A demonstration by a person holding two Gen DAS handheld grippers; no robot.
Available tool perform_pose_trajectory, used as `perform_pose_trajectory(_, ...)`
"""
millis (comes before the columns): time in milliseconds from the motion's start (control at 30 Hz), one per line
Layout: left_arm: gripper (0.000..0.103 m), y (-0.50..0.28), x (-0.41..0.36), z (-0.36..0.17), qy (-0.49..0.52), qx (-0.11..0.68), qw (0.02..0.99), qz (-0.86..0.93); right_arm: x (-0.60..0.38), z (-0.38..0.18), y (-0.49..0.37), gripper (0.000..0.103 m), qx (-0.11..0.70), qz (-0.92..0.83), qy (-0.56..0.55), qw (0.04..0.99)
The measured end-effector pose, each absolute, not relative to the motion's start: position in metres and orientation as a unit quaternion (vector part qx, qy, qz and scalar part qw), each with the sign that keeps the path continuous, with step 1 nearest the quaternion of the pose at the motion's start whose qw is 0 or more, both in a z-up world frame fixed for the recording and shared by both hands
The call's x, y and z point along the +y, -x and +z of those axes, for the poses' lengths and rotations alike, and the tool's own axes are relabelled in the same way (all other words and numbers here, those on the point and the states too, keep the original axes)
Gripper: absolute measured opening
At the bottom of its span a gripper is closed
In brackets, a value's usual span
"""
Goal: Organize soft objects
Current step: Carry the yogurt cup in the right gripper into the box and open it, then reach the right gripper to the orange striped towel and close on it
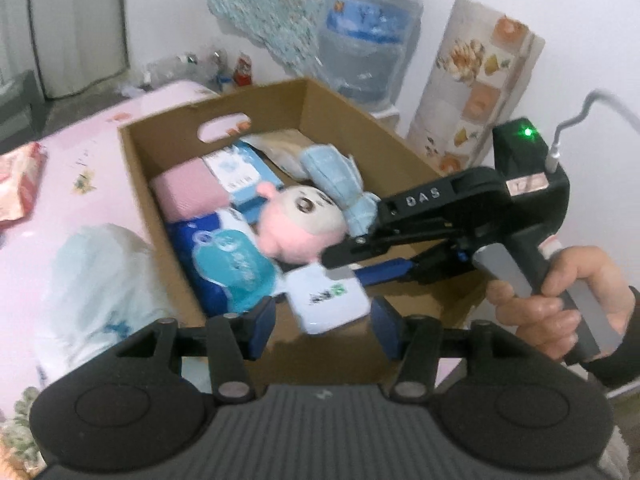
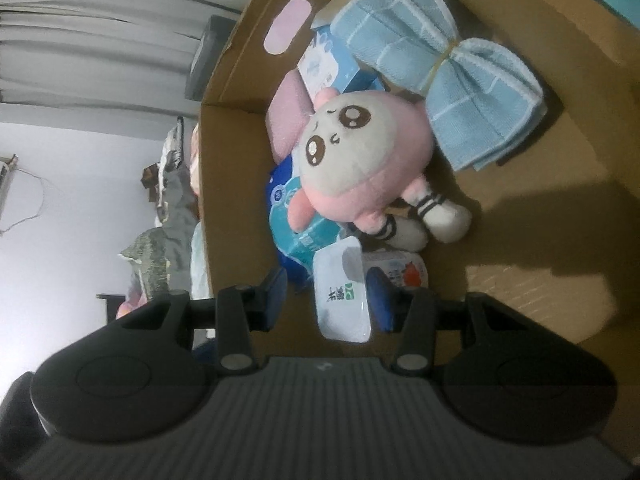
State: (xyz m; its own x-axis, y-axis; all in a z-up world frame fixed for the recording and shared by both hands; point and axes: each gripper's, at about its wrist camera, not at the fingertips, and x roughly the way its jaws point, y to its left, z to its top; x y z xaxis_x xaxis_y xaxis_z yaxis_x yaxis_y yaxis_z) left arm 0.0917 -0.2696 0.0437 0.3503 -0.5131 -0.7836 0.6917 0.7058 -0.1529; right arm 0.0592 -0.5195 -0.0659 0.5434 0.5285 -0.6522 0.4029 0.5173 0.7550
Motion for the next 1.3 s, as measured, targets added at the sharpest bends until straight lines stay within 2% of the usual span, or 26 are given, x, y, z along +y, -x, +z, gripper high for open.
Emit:
perform_pose_trajectory(200, 0.055, -0.093, -0.224, 0.049, -0.078, 0.42, 0.842, -0.329, -0.511, -0.07, -0.073, 0.041, 0.483, 0.032, -0.453, 0.748)
perform_pose_trajectory(367, 0.055, -0.098, -0.185, 0.046, -0.047, 0.418, 0.86, -0.29, -0.494, -0.082, -0.08, 0.035, 0.507, 0.06, -0.462, 0.725)
perform_pose_trajectory(767, 0.056, -0.101, -0.111, 0.028, 0.016, 0.429, 0.873, -0.23, -0.458, -0.089, -0.085, 0.037, 0.54, 0.085, -0.442, 0.711)
perform_pose_trajectory(833, 0.058, -0.1, -0.101, 0.026, 0.022, 0.429, 0.875, -0.225, -0.459, -0.085, -0.084, 0.039, 0.538, 0.082, -0.442, 0.713)
perform_pose_trajectory(900, 0.059, -0.098, -0.092, 0.025, 0.025, 0.427, 0.877, -0.219, -0.461, -0.077, -0.082, 0.051, 0.531, 0.069, -0.436, 0.723)
perform_pose_trajectory(1000, 0.064, -0.094, -0.077, 0.024, 0.025, 0.422, 0.883, -0.206, -0.467, -0.059, -0.078, 0.057, 0.507, 0.051, -0.422, 0.75)
perform_pose_trajectory(1300, 0.072, -0.082, -0.025, 0.021, 0.031, 0.407, 0.901, -0.151, -0.433, 0.01, -0.088, 0.068, 0.441, 0.078, -0.367, 0.815)
